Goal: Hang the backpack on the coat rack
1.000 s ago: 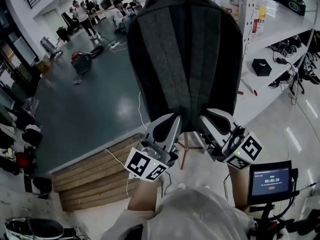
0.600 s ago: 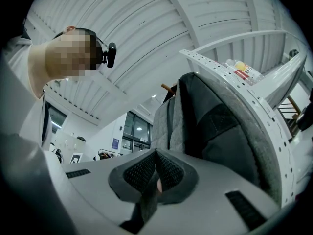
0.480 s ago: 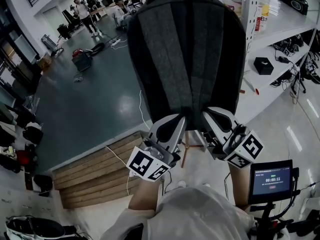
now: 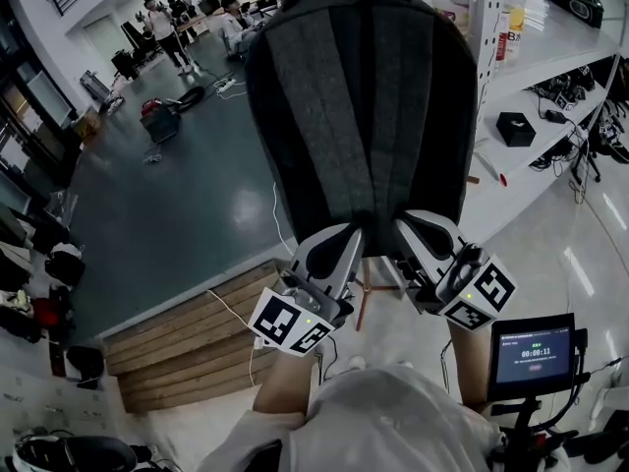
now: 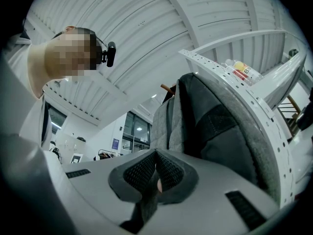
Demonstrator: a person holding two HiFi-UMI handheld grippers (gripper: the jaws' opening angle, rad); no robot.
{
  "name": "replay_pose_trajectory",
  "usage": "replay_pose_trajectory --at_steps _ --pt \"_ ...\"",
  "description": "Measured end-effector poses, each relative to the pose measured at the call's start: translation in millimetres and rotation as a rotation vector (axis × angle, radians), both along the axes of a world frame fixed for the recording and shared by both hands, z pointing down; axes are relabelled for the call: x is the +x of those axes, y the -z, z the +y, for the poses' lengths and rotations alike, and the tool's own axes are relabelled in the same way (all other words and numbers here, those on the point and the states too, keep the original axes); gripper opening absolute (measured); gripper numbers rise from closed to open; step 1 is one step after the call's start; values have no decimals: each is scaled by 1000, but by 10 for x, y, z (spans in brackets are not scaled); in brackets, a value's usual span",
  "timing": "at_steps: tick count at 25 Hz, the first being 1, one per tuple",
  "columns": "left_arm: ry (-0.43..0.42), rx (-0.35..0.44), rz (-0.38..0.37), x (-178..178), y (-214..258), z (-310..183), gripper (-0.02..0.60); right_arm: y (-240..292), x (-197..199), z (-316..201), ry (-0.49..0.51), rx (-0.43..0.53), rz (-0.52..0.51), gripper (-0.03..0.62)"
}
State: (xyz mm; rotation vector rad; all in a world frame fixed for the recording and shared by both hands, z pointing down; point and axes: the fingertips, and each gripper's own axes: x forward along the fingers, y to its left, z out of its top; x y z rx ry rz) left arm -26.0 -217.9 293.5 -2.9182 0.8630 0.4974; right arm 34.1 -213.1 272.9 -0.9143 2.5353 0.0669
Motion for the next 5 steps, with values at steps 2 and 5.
replay_pose_trajectory --at_steps 2,5 --pt "2 1 1 8 -3 -4 8 -7 2 -1 3 0 0 14" --pt "3 2 0 27 -8 -3 8 -26 1 -3 8 -2 4 14"
